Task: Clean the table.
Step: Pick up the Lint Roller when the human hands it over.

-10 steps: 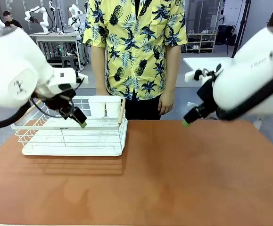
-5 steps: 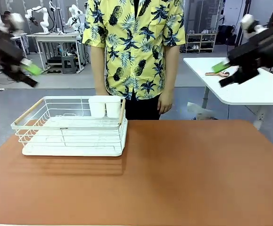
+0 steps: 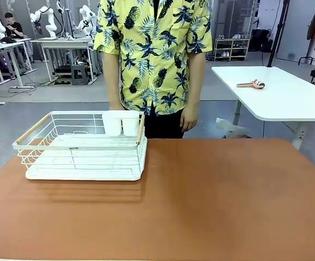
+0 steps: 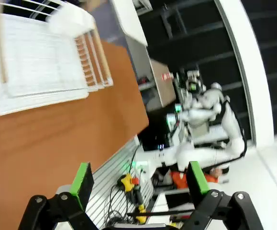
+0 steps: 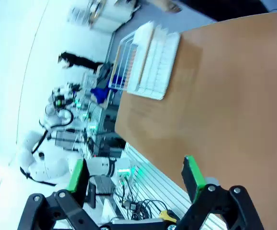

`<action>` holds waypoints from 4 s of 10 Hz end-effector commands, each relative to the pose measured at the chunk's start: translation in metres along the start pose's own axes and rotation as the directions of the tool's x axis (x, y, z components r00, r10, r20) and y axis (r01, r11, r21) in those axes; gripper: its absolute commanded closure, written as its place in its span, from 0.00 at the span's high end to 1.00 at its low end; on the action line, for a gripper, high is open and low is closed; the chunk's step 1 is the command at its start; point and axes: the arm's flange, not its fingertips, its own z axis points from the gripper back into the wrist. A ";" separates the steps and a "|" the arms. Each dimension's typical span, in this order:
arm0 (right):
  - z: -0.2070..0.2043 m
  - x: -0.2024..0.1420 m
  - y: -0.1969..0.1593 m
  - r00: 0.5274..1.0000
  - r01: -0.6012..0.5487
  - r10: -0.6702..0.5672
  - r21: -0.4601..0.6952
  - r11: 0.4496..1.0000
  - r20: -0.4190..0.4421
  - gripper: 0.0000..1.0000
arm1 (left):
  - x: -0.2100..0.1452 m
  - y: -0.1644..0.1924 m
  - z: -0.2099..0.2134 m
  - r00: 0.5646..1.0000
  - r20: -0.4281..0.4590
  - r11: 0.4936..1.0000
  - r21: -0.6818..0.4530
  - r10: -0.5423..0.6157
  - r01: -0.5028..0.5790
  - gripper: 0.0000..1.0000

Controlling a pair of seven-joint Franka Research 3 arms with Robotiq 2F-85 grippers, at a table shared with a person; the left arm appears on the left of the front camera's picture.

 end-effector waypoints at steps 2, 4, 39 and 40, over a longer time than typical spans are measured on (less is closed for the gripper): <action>0.052 -0.001 -0.017 0.983 0.108 -0.101 -0.036 0.994 0.153 1.00 | -0.008 0.000 0.043 0.990 0.101 0.995 0.014 0.096 -0.098 1.00; 0.050 -0.003 -0.025 0.984 0.114 -0.101 -0.081 0.990 0.147 1.00 | 0.003 0.001 0.035 0.988 0.102 0.993 0.019 0.112 -0.115 1.00; 0.066 -0.009 -0.029 0.986 0.093 -0.084 -0.061 0.994 0.145 1.00 | -0.019 0.014 0.048 0.990 0.108 0.995 0.043 0.087 -0.092 1.00; 0.066 -0.009 -0.029 0.986 0.093 -0.084 -0.061 0.994 0.145 1.00 | -0.019 0.014 0.048 0.990 0.108 0.995 0.043 0.087 -0.092 1.00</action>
